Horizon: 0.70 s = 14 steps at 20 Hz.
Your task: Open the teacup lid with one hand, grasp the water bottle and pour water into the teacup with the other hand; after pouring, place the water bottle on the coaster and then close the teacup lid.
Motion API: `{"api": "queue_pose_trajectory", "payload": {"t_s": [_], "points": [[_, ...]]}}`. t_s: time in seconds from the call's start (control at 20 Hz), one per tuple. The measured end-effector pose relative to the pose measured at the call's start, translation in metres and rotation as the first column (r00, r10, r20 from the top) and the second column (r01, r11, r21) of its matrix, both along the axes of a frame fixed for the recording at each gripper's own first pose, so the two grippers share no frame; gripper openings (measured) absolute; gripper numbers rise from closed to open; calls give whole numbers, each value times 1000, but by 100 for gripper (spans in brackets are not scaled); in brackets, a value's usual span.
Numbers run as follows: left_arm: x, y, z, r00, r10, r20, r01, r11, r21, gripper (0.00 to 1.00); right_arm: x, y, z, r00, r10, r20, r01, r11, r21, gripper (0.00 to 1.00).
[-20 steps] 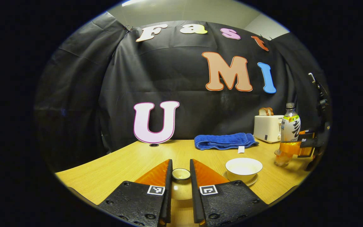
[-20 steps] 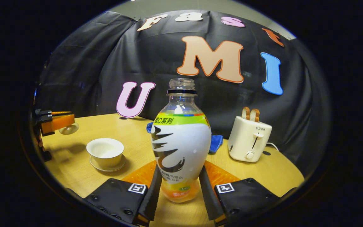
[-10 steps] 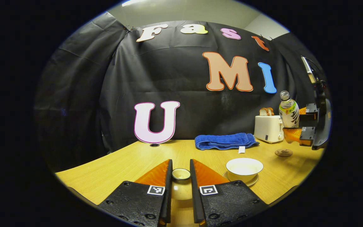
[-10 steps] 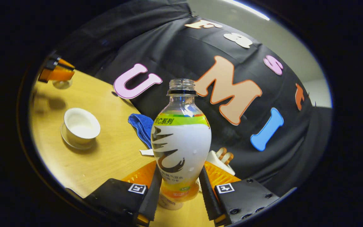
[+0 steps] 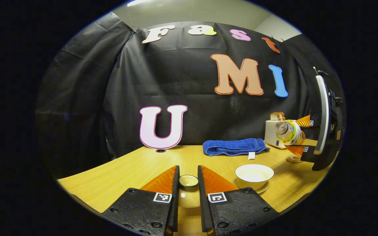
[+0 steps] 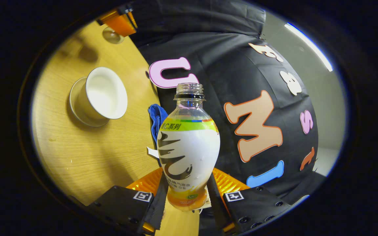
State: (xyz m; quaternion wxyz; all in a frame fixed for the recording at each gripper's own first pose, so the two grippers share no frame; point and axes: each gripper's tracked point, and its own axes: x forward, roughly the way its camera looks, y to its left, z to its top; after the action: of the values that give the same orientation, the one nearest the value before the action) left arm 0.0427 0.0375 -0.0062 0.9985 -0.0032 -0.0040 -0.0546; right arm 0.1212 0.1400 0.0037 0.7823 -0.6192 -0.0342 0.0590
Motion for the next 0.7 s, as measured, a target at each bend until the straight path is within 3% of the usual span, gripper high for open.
{"api": "queue_pose_trajectory", "payload": {"t_s": [0.15, 0.35, 0.7], "points": [[1, 0, 0, 1000, 0, 0, 0, 1000, -1, 25, 0, 7, -17, 1000, 15, -15, -17, 995, -100, 64], [0, 0, 0, 1000, 0, 0, 0, 1000, -1, 25, 3, 14, -13, 998, 45, 48, -33, 970, -241, 65], [1, 1, -1, 1000, -1, 0, 1, 1000, -1, 25, 4, 15, -12, 992, 80, 95, -38, 924, -382, 66]]}}
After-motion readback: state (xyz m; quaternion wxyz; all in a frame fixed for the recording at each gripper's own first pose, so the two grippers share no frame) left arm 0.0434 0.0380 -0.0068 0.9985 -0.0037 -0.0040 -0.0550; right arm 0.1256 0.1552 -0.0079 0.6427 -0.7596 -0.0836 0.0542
